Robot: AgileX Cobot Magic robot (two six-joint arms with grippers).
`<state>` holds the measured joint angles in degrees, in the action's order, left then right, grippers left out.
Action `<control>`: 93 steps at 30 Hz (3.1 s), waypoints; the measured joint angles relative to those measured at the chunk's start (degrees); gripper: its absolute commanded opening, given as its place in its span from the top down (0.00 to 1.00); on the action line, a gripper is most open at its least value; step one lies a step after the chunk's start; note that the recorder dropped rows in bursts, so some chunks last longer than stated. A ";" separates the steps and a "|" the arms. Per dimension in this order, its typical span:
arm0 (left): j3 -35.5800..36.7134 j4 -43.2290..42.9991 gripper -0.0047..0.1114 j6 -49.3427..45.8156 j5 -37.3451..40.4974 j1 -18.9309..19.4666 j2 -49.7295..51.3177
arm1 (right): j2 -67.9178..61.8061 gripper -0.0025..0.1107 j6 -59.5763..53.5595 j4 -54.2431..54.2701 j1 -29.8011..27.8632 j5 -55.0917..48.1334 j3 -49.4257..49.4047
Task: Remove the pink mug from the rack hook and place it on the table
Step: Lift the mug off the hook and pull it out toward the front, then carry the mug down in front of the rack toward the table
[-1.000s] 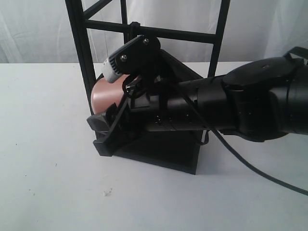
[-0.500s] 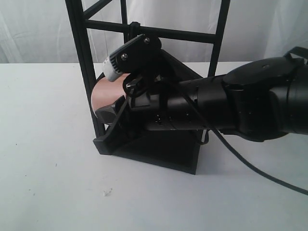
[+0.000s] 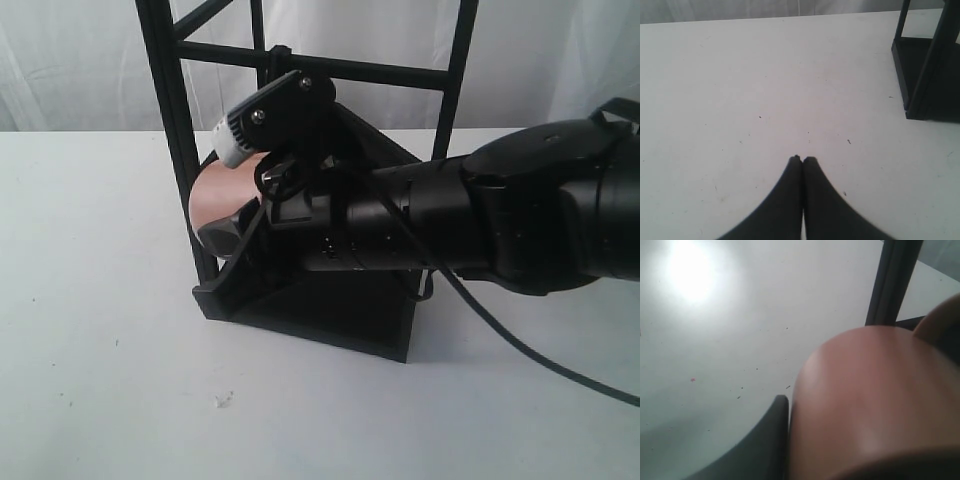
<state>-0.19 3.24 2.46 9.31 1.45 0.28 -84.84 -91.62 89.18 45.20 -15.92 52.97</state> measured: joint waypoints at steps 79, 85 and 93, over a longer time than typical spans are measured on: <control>0.00 0.00 0.96 0.00 0.00 0.00 0.00 | -2.23 0.98 45.42 -66.22 7.87 -31.01 3.09; 0.00 0.00 0.96 0.00 0.00 0.00 0.00 | -6.14 0.98 49.27 -70.11 7.90 -33.16 5.81; 0.00 0.00 0.96 0.00 0.00 0.00 0.00 | -10.46 0.98 53.55 -75.97 10.02 -36.02 9.48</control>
<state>-0.19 3.24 2.46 9.31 1.45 0.28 -95.30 -38.07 13.21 55.22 -51.94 62.44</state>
